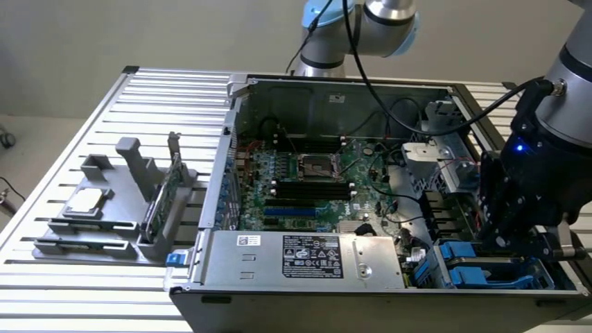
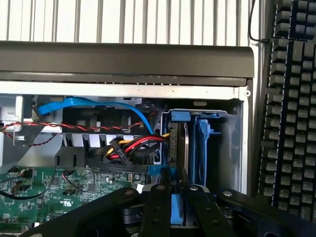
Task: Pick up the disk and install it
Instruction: 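Insert the second disk wire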
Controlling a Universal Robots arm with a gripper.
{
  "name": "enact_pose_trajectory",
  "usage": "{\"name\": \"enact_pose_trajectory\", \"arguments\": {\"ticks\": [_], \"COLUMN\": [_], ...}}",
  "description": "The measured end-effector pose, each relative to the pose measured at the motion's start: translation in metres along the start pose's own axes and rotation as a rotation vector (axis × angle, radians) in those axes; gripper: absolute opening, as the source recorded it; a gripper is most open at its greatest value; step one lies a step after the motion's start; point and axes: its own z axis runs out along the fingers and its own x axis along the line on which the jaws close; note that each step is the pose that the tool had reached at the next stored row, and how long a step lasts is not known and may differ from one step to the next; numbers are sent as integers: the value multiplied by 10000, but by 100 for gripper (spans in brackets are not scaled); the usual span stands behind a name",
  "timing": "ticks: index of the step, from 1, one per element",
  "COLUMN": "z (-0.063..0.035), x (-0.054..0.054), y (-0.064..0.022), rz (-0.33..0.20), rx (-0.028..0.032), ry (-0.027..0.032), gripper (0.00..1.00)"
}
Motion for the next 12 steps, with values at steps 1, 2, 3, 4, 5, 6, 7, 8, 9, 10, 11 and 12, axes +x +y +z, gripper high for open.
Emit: {"name": "enact_pose_trajectory", "arguments": {"ticks": [1, 2, 3, 4, 5, 6, 7, 8, 9, 10, 11, 12], "z": [4, 8, 12, 16, 19, 22, 24, 25, 26, 27, 27, 28], "x": [0, 0, 0, 0, 0, 0, 0, 0, 0, 0, 0, 0], "y": [0, 0, 0, 0, 1, 1, 1, 1, 1, 2, 3, 3], "rz": [-16, -29, -42, -54, -63, -70, -76, -80, -84, -87, -90, -95], "rx": [-7, -12, -19, -26, -32, -37, -40, -43, -46, -48, -51, -54], "ry": [2, 3, 5, 7, 7, 8, 8, 8, 9, 9, 10, 12], "gripper": [17, 17, 17, 17, 17, 17, 17, 17, 17, 17, 17, 17]}}
